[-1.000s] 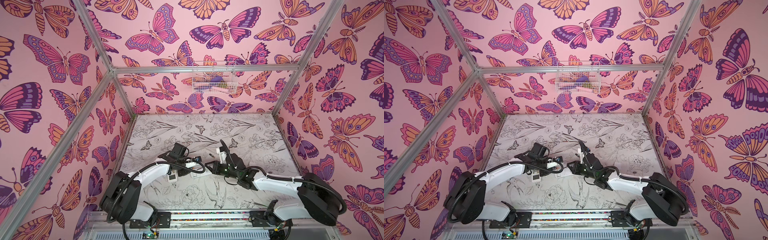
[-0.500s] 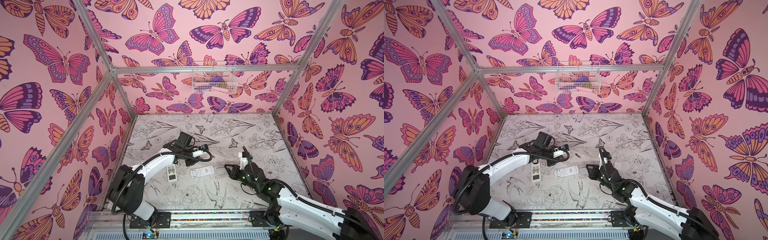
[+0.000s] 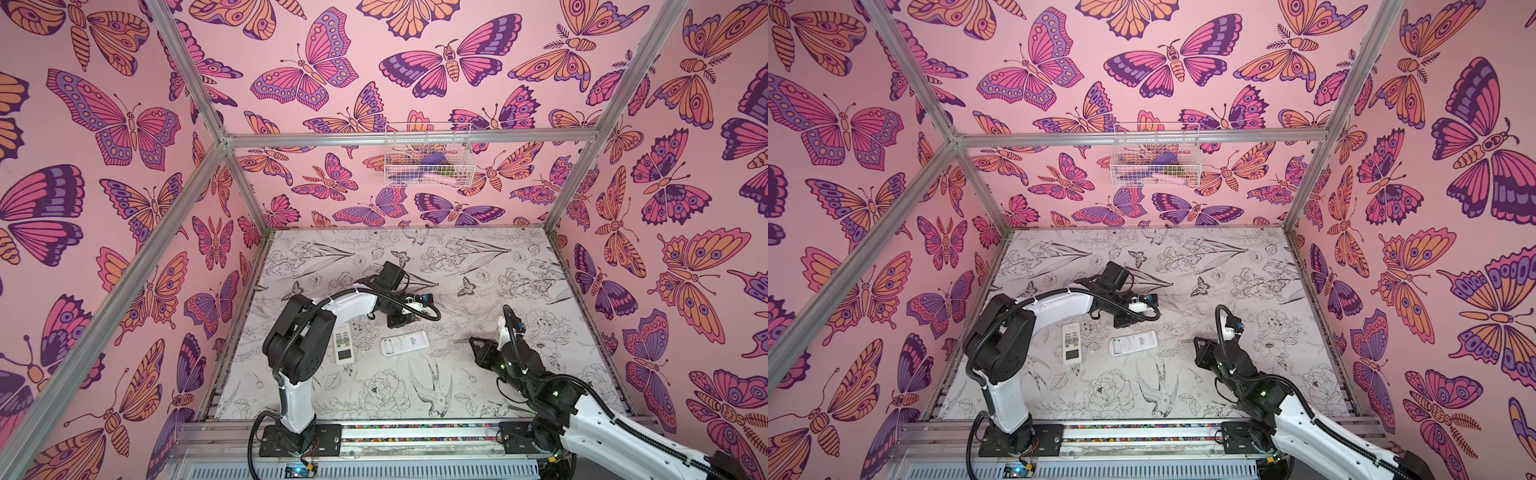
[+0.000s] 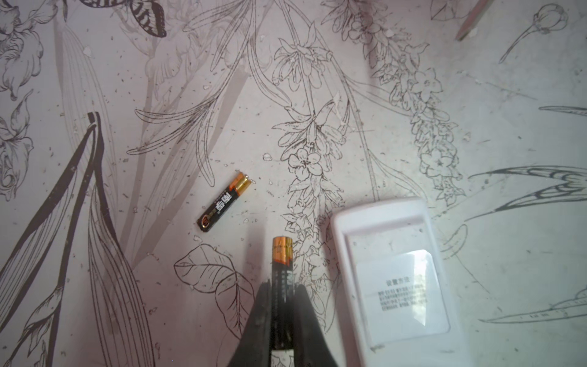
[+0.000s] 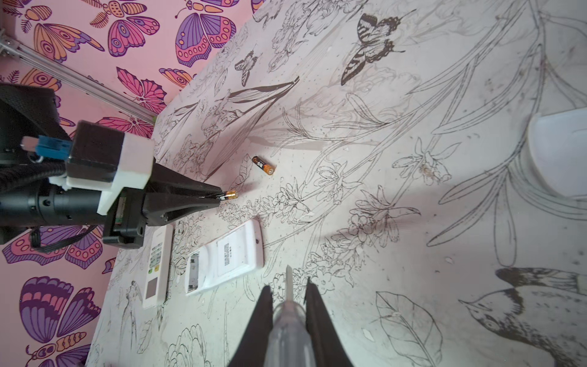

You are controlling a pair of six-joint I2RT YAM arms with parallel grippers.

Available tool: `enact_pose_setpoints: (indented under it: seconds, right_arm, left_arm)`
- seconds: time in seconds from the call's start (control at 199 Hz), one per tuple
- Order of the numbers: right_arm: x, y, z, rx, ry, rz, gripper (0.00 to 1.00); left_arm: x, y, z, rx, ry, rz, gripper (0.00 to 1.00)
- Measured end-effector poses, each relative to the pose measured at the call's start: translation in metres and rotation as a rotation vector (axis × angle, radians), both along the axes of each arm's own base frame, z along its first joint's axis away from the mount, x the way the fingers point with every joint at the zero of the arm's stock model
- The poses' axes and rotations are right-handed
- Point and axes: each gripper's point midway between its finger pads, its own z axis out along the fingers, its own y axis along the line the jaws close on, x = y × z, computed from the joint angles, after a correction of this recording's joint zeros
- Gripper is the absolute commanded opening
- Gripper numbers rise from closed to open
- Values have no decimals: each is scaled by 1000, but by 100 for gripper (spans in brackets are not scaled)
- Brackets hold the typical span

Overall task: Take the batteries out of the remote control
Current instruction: 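Lower the remote onto the table with the left gripper and release it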

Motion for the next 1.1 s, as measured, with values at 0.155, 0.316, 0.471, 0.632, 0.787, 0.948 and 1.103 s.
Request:
enact_pose_setpoints:
  seconds: [0.155, 0.316, 0.471, 0.632, 0.787, 0.948, 1.103]
  right_arm:
    - [2, -7, -9, -1, 32, -34, 0]
    - [2, -12, -28, -5, 88, -58, 0]
    - [2, -13, -30, 9, 101, -58, 0]
    - [4, -15, -30, 31, 109, -73, 0]
    - [5, -17, -33, 43, 124, -83, 4]
    - [7, -18, -38, 44, 142, -90, 8]
    - [13, -18, -39, 69, 152, -104, 12]
  left_arm:
    - [7, -8, -8, 2, -19, -32, 2]
    - [8, -13, -22, 17, -14, -61, 3]
    - [8, -16, -27, 16, -21, -92, 7]
    - [14, -20, -27, 11, -35, -100, 18]
    - [14, -20, -28, 19, -40, -102, 29]
    - [13, -18, -26, 26, -45, -92, 42]
    - [10, -18, 0, 18, -81, -54, 52]
